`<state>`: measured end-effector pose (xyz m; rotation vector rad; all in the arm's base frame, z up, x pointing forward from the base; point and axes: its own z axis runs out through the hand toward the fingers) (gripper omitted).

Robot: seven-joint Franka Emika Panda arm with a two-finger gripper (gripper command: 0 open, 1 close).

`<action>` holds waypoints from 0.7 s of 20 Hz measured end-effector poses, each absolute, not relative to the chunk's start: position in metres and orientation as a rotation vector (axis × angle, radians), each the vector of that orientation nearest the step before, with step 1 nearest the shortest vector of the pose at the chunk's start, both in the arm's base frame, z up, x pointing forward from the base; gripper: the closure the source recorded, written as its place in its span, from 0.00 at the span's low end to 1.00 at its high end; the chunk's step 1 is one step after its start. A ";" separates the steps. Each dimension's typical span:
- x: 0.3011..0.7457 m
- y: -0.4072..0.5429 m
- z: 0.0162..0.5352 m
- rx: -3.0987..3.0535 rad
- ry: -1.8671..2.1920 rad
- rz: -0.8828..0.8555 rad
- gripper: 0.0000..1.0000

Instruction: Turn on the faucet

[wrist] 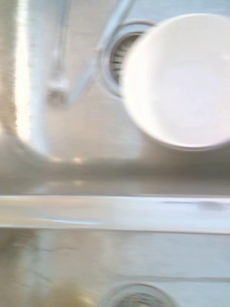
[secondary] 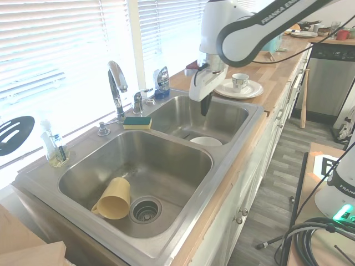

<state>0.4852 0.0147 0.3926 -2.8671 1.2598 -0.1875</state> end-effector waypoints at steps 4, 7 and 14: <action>0.546 0.013 0.384 -2.872 1.289 -0.219 1.00; 0.589 0.013 0.384 -2.869 1.300 -0.243 1.00; 0.658 0.011 0.383 -2.860 1.319 -0.276 1.00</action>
